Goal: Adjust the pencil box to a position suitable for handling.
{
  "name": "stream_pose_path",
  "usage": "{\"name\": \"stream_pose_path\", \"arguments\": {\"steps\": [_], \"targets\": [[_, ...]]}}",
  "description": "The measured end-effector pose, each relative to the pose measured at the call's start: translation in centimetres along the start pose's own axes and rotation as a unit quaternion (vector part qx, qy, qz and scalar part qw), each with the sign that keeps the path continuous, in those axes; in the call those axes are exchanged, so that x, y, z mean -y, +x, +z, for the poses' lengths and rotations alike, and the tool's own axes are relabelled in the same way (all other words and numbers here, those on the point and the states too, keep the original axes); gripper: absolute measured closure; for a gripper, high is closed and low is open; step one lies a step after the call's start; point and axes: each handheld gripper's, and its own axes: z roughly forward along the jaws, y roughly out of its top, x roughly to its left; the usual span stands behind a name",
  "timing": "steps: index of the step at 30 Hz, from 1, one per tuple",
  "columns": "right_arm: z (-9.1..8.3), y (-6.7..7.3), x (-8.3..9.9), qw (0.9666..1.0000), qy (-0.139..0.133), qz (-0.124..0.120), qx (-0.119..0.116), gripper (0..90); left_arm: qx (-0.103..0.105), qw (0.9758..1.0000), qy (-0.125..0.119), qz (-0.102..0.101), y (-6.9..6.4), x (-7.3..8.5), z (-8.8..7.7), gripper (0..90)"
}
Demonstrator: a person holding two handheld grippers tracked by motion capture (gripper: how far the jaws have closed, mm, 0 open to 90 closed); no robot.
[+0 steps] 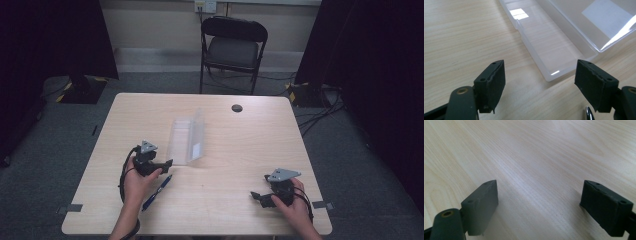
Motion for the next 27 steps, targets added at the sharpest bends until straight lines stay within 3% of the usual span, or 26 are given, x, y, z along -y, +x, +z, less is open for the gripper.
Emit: {"name": "stream_pose_path", "arguments": {"steps": [3, 13, 23, 27], "targets": [[0.0, 0.0, 0.0, 1.0, 0.0, 0.0, 0.0, 13.6, 0.002, 0.9999, -0.003, -0.012, -0.1, -0.5, 0.4, 24.6], [0.0, 0.0, 0.0, 1.0, 0.0, -0.001, 0.0, 13.6, 0.003, 0.9999, -0.007, -0.012, -0.1, -2.0, 1.2, 25.9], [0.0, 0.0, 0.0, 1.0, 0.0, 0.0, 0.0, 13.6, 0.0, 0.9998, -0.005, -0.02, 0.0, -2.4, 2.3, 26.2], [0.0, 0.0, 0.0, 1.0, 0.0, 0.0, 0.0, 13.6, -0.003, 0.9999, 0.001, -0.016, -0.1, -2.4, 2.8, 31.3]]}}
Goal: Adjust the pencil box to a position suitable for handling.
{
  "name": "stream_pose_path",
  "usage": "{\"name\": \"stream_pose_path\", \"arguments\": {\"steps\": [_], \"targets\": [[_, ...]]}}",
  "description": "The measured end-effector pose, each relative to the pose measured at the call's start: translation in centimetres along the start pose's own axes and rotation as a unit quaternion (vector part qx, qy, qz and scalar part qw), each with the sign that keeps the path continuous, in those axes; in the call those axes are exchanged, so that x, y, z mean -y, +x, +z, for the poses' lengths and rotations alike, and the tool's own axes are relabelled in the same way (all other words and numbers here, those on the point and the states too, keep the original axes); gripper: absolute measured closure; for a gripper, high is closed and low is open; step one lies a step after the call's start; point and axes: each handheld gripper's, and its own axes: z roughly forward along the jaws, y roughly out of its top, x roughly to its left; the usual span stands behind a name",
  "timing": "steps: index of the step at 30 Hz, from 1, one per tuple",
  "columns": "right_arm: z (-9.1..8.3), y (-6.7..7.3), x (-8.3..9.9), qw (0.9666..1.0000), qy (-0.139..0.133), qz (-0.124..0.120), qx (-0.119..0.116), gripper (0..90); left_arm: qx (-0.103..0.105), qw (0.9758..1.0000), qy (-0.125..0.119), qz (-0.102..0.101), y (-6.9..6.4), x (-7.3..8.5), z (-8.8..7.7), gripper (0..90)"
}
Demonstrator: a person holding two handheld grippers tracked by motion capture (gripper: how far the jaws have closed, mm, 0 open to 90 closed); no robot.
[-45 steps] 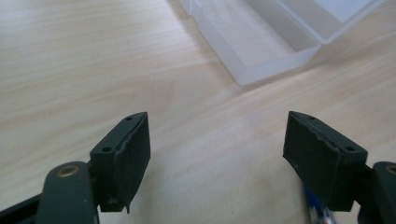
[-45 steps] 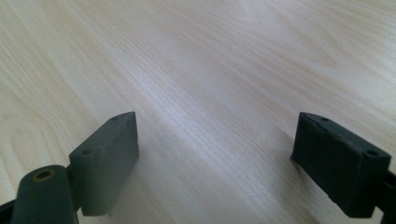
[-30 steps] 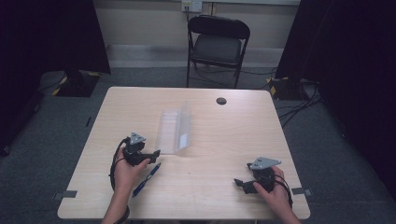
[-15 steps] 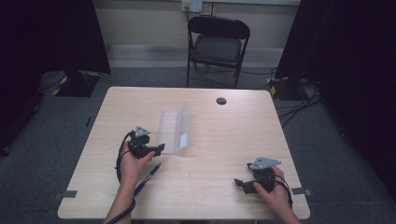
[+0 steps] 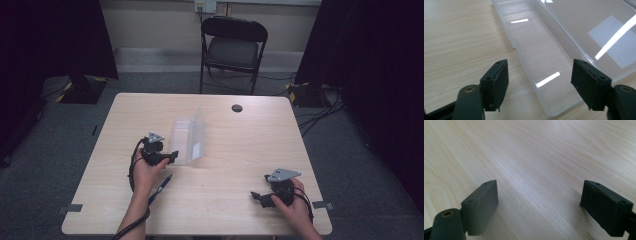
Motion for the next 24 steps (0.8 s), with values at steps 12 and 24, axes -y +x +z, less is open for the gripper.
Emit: {"name": "stream_pose_path", "arguments": {"steps": [12, 24], "targets": [[0.0, 0.0, 0.0, 1.0, 0.0, 0.0, 0.0, 13.6, -0.015, 0.9998, 0.017, -0.001, -0.35, 0.22, 0.8, 59.5], [0.0, 0.0, 0.0, 1.0, 0.0, -0.001, 0.0, 13.6, -0.026, 0.9993, 0.027, -0.004, -0.38, 0.4, 0.89, 75.8]]}}
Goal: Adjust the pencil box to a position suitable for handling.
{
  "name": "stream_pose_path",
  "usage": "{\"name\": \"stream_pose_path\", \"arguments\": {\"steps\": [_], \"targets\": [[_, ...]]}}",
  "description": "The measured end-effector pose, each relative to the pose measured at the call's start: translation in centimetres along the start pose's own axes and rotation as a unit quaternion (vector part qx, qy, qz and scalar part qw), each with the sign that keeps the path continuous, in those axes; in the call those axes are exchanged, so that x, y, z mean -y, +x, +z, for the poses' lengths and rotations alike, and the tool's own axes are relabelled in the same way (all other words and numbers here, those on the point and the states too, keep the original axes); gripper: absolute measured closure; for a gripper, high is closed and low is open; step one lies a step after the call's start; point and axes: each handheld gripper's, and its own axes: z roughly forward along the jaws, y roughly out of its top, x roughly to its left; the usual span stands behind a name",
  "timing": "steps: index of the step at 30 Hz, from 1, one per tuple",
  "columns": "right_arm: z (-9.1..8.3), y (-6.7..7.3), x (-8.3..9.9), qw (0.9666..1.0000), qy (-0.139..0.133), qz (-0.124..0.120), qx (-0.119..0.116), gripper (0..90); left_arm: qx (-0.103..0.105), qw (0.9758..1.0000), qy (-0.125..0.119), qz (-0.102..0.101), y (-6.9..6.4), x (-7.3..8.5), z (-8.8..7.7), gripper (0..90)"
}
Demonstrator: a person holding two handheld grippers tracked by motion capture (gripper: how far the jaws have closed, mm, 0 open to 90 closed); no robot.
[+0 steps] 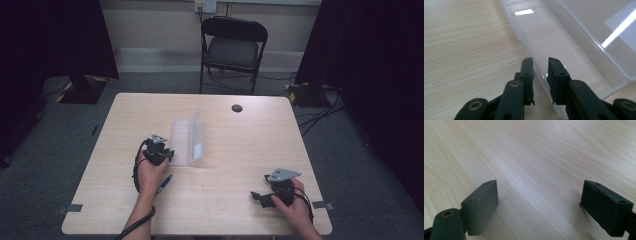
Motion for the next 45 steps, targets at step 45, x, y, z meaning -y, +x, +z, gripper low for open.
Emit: {"name": "stream_pose_path", "arguments": {"steps": [45], "targets": [[0.0, 0.0, 0.0, 1.0, 0.001, 0.0, 0.001, 13.6, 0.066, 0.9976, 0.02, 0.011, -4.5, -0.2, 0.3, 88.1]]}}
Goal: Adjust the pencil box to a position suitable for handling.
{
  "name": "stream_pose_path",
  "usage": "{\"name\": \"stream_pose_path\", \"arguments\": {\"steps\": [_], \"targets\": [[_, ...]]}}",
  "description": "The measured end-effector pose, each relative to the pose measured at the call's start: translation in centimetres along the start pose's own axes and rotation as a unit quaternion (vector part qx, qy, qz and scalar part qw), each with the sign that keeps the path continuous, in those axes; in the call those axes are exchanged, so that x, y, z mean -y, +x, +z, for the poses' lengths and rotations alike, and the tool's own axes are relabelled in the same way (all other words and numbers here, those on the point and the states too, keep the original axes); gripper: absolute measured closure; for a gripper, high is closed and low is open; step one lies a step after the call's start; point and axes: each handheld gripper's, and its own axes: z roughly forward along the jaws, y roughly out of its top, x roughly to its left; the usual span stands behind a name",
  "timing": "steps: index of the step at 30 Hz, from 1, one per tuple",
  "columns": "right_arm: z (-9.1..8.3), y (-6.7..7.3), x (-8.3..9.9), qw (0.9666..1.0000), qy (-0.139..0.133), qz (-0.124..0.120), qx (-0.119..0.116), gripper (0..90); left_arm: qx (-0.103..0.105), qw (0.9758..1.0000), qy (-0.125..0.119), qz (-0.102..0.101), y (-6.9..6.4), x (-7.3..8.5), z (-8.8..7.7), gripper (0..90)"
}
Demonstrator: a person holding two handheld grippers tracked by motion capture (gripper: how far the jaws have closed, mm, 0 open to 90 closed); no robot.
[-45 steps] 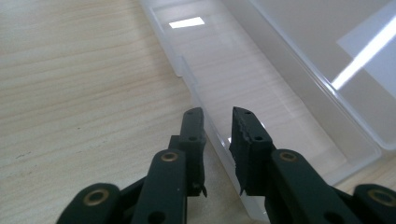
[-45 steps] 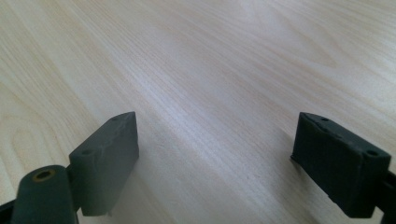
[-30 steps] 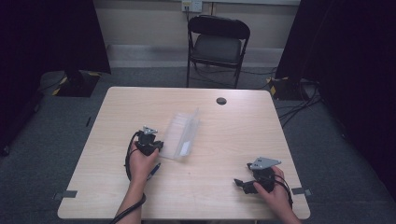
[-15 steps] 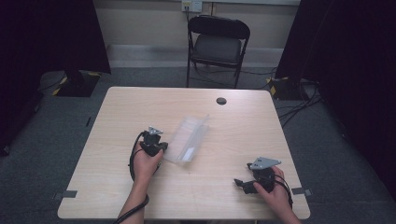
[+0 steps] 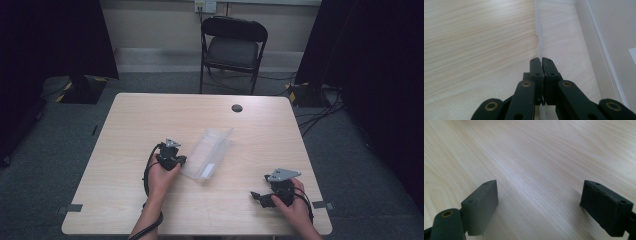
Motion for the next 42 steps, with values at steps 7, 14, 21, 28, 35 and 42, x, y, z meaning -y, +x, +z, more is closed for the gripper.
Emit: {"name": "stream_pose_path", "arguments": {"steps": [7, 14, 21, 28, 35, 42], "targets": [[0.0, 0.0, 0.0, 1.0, 0.0, 0.0, 0.0, 13.6, 0.002, 1.0, 0.005, 0.007, -1.3, 0.3, -0.1, 88.4], [0.0, 0.0, 0.0, 1.0, 0.0, 0.0, 0.0, 13.6, 0.009, 0.9999, 0.007, 0.006, -1.9, 0.6, -0.3, 88.3], [0.0, 0.0, 0.0, 1.0, 0.0, -0.001, 0.0, 13.6, 0.015, 0.9998, 0.012, 0.003, -2.7, 1.2, -0.8, 87.5], [0.0, 0.0, 0.0, 1.0, 0.0, -0.001, 0.0, 13.6, 0.017, 0.9996, 0.019, 0.012, -3.1, 1.7, -1.3, 87.3], [0.0, 0.0, 0.0, 1.0, 0.0, 0.0, 0.0, 13.6, 0.021, 0.9995, 0.022, 0.007, -3.8, 2.5, -2.0, 87.6], [0.0, 0.0, 0.0, 1.0, 0.0, 0.0, 0.0, 13.6, 0.022, 0.9994, 0.024, 0.008, -4.4, 3.1, -2.5, 86.9]]}}
